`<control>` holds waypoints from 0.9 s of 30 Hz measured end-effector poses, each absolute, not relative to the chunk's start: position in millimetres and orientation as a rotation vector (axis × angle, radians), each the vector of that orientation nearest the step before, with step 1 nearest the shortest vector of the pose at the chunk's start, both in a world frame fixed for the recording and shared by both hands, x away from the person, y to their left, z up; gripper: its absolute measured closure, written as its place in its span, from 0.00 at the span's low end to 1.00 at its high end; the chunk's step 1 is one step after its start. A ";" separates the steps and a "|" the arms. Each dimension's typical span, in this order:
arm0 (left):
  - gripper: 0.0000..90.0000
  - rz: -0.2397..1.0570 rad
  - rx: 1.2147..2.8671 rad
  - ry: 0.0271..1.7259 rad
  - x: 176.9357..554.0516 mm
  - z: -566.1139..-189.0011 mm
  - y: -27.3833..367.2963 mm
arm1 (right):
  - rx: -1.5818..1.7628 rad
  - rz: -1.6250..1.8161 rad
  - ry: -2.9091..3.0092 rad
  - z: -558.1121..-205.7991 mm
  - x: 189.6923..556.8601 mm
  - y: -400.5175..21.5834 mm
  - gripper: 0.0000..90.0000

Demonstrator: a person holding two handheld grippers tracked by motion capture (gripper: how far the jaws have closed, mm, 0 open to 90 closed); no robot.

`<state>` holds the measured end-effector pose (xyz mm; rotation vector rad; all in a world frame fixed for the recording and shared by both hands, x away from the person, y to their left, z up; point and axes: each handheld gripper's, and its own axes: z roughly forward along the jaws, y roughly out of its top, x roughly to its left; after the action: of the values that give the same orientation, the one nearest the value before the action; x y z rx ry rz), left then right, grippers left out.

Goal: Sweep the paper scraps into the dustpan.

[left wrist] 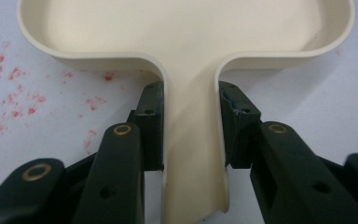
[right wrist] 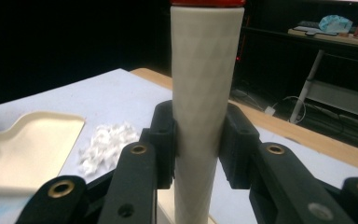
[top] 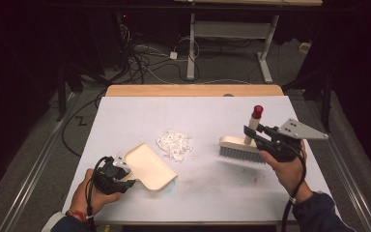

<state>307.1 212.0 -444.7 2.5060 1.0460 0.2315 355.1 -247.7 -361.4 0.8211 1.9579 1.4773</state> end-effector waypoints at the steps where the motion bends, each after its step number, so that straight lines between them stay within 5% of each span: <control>1: 0.71 0.234 2.507 1.046 307.1 -445.1 211.3 | 0.814 1.468 1.976 -359.4 370.0 -235.6 0.78; 16: 0.71 0.230 2.508 1.062 306.7 -449.0 209.9 | 0.860 1.354 1.906 -355.3 463.0 -139.8 0.78; 27: 0.71 0.226 2.496 1.070 310.7 -452.4 209.4 | 0.921 1.363 1.847 -384.2 469.0 -80.9 0.78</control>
<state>310.7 209.4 -452.4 2.4961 1.0696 0.2255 469.0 -80.9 -384.2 0.9208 1.8470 1.3635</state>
